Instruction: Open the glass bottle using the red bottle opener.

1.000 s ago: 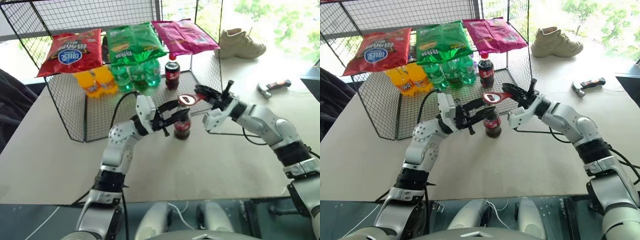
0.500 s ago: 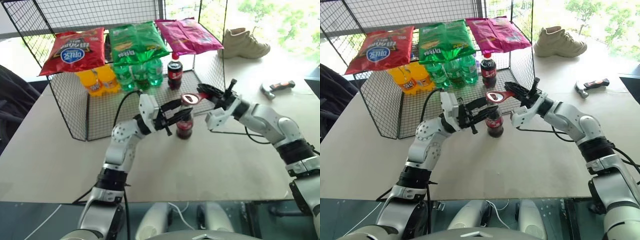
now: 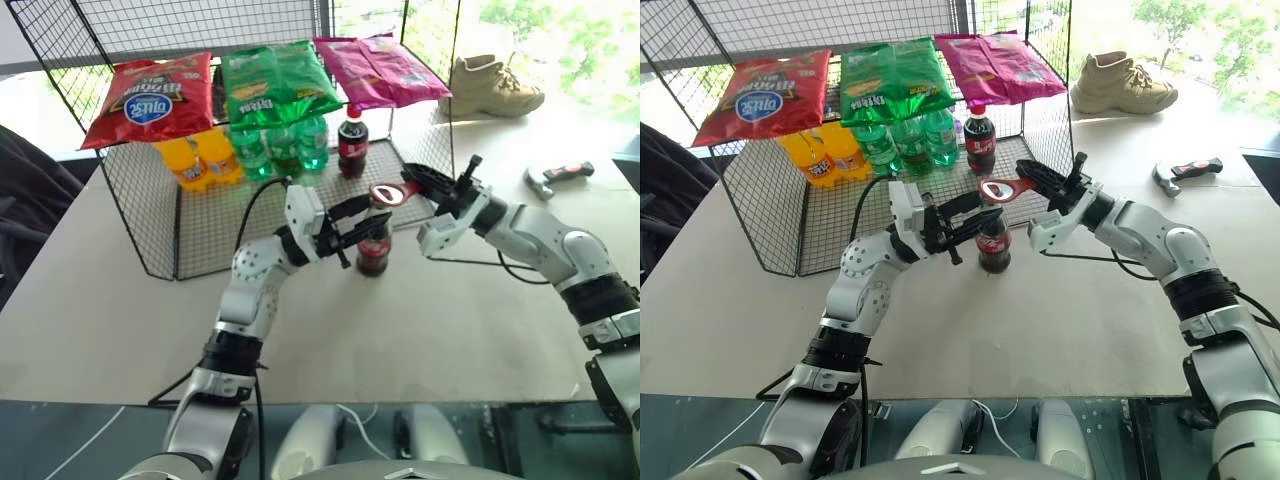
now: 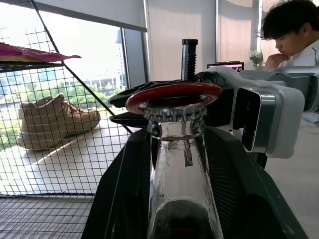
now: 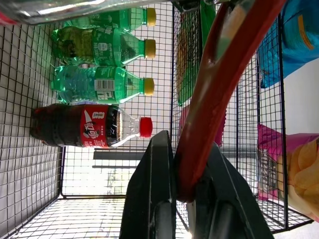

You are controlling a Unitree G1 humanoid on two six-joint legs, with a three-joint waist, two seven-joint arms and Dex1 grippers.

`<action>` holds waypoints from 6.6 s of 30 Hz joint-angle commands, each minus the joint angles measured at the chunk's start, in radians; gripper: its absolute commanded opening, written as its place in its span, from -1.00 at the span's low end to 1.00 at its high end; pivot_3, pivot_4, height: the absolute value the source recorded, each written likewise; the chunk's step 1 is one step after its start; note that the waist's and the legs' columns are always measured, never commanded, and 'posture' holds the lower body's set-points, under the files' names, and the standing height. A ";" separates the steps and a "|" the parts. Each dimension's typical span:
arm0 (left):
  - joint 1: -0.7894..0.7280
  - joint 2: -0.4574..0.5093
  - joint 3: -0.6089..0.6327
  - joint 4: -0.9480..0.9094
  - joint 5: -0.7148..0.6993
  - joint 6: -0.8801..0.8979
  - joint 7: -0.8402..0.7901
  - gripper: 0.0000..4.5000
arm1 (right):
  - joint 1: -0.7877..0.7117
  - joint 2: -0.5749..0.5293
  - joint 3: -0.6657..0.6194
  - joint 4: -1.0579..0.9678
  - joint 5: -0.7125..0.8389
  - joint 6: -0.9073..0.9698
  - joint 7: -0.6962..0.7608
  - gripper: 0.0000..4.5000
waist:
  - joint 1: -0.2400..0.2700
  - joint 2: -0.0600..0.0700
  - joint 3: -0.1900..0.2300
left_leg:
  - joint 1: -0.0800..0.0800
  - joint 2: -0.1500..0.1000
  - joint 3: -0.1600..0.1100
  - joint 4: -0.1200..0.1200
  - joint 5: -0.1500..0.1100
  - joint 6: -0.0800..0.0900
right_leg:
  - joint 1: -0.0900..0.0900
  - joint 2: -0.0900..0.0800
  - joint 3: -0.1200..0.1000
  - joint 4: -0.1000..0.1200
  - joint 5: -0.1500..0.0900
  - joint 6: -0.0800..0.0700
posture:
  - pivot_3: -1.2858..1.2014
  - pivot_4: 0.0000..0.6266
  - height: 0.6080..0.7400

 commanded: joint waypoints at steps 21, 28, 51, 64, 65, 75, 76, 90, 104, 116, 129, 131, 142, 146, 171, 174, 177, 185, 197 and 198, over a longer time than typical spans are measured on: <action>0.012 0.006 -0.025 0.124 0.067 0.032 0.055 -0.42 | -0.004 0.054 -0.063 0.057 0.335 -0.006 0.132 -1.00 | -0.004 0.001 0.000 | -0.002 0.000 0.000 0.000 0.000 0.000 | -0.002 0.000 -0.001 -0.001 0.000 0.000 | 0.03 -0.52 1.00; -0.014 -0.001 -0.021 0.152 0.076 0.017 0.086 -0.42 | 0.015 0.059 -0.072 0.047 0.350 0.004 0.147 -1.00 | -0.011 0.001 -0.001 | 0.000 0.001 0.001 0.000 0.000 0.000 | 0.000 0.001 0.000 0.000 0.000 0.000 | 0.03 -0.52 1.00; -0.010 0.008 -0.026 0.151 0.080 0.001 0.077 -0.42 | 0.076 0.129 -0.044 0.027 0.398 0.071 0.251 -1.00 | -0.026 0.000 -0.002 | 0.005 0.001 0.002 0.000 0.000 0.000 | 0.003 0.001 0.002 0.001 0.000 0.000 | 0.03 -0.52 1.00; -0.012 0.006 -0.028 0.157 0.080 0.001 0.077 -0.42 | 0.125 0.149 0.004 -0.033 0.281 0.085 0.233 -1.00 | -0.027 0.000 -0.002 | 0.015 0.001 0.002 -0.001 -0.002 0.003 | 0.011 0.001 0.002 0.001 0.000 0.000 | 0.03 -0.52 1.00; -0.013 0.005 -0.028 0.159 0.081 0.001 0.078 -0.42 | 0.126 0.149 0.004 -0.033 0.274 0.085 0.228 -1.00 | -0.027 0.000 -0.002 | 0.015 0.001 0.002 -0.001 -0.002 0.003 | 0.011 0.001 0.001 0.001 0.000 0.000 | 0.03 -0.52 1.00; -0.013 -0.003 -0.029 0.165 0.081 0.000 0.081 -0.25 | 0.113 0.140 -0.001 -0.050 0.176 0.089 0.138 -1.00 | -0.027 0.000 -0.002 | 0.015 0.001 0.002 -0.001 -0.002 0.003 | 0.011 0.001 0.002 0.001 0.000 0.000 | 0.03 -0.52 1.00; -0.014 -0.004 -0.029 0.166 0.081 -0.001 0.080 -0.06 | 0.112 0.140 -0.001 -0.046 0.174 0.089 0.135 -1.00 | -0.027 0.001 -0.002 | 0.015 0.001 0.002 -0.001 -0.002 0.003 | 0.011 0.001 0.002 0.001 0.000 0.000 | 0.03 -0.52 1.00; -0.025 -0.016 -0.009 0.181 0.113 -0.026 0.079 0.97 | 0.105 0.136 0.002 -0.018 0.183 0.088 0.118 -1.00 | -0.030 0.000 -0.001 | 0.006 0.001 0.004 -0.007 0.000 0.000 | 0.000 0.001 0.005 0.000 0.000 0.000 | 0.03 -0.52 1.00; -0.042 -0.043 0.012 0.127 0.069 -0.053 0.053 0.97 | 0.099 0.133 -0.004 0.010 0.200 0.088 0.111 -1.00 | -0.030 0.000 -0.001 | 0.006 0.001 0.005 -0.007 0.000 0.000 | 0.000 0.001 0.005 0.001 0.000 0.000 | 0.03 -0.52 1.00; -0.113 -0.082 0.017 0.184 0.096 -0.077 0.078 0.97 | 0.095 0.141 -0.003 0.013 0.201 0.090 0.108 -1.00 | -0.031 0.000 -0.001 | 0.006 0.001 0.005 -0.007 0.000 0.000 | 0.000 0.001 0.005 0.001 0.000 0.000 | 0.03 -0.52 1.00; -0.121 -0.087 0.010 0.211 0.109 -0.087 0.061 0.97 | 0.096 0.146 0.000 0.010 0.200 0.091 0.109 -1.00 | -0.030 0.000 -0.001 | 0.006 0.001 0.005 -0.006 0.000 0.000 | 0.000 0.001 0.005 0.001 0.000 0.000 | 0.03 -0.52 1.00; -0.121 -0.090 0.010 0.208 0.109 -0.085 0.062 0.97 | 0.097 0.147 0.000 0.009 0.201 0.091 0.110 -1.00 | -0.030 0.000 -0.001 | 0.006 0.001 0.005 -0.006 0.000 0.000 | 0.000 0.001 0.005 0.001 0.000 0.000 | 0.03 -0.52 1.00; -0.130 -0.106 0.010 0.206 0.108 -0.083 0.063 0.97 | 0.091 0.144 -0.001 0.015 0.201 0.088 0.112 -1.00 | -0.030 0.000 -0.001 | 0.006 0.001 0.005 -0.006 0.000 0.000 | 0.000 0.001 0.005 0.001 0.000 0.000 | 0.03 -0.52 1.00; -0.128 -0.108 0.007 0.194 0.104 -0.076 0.058 0.97 | 0.088 0.143 -0.001 0.020 0.201 0.087 0.112 -1.00 | -0.030 0.000 -0.001 | 0.006 0.001 0.005 -0.006 0.000 0.000 | 0.000 0.001 0.005 0.001 0.000 0.000 | 0.03 -0.52 1.00; -0.121 -0.116 0.005 0.146 0.091 -0.044 0.050 0.97 | 0.081 0.143 -0.002 0.037 0.202 0.080 0.107 -1.00 | -0.030 0.000 -0.001 | 0.006 0.001 0.005 -0.006 0.000 0.000 | 0.000 0.001 0.005 0.002 0.000 0.000 | 0.03 -0.52 1.00; -0.122 -0.117 0.005 0.144 0.090 -0.043 0.048 0.97 | 0.084 0.143 -0.004 0.035 0.205 0.081 0.108 -1.00 | -0.030 0.000 -0.001 | 0.006 0.001 0.006 -0.005 0.000 0.000 | 0.000 0.001 0.005 0.002 0.000 0.000 | 0.03 -0.52 1.00; -0.120 -0.116 0.004 0.145 0.089 -0.043 0.044 0.87 | 0.085 0.142 -0.003 0.032 0.204 0.080 0.109 -1.00 | -0.030 0.000 -0.001 | 0.006 0.001 0.006 -0.005 0.000 0.000 | 0.000 0.001 0.005 0.002 0.000 0.000 | 0.03 -0.52 1.00; -0.111 -0.113 0.001 0.147 0.092 -0.045 0.036 -0.14 | 0.084 0.142 -0.002 0.033 0.203 0.080 0.107 -1.00 | -0.030 0.000 -0.001 | 0.007 0.001 0.006 -0.005 0.000 0.000 | 0.000 0.001 0.006 0.003 0.000 0.000 | 0.03 -0.52 1.00; -0.099 -0.102 -0.006 0.150 0.103 -0.045 0.040 -0.37 | 0.083 0.148 0.002 0.032 0.204 0.078 0.104 -1.00 | -0.030 0.000 -0.002 | 0.011 0.001 0.007 -0.004 0.000 0.000 | 0.003 0.002 0.007 0.006 0.000 0.000 | 0.03 -0.52 1.00; -0.098 -0.101 -0.007 0.152 0.105 -0.045 0.040 -0.37 | 0.081 0.149 0.003 0.033 0.205 0.079 0.104 -1.00 | -0.030 0.000 -0.002 | 0.011 0.001 0.008 -0.004 0.000 0.000 | 0.003 0.002 0.007 0.006 0.000 0.000 | 0.03 -0.52 1.00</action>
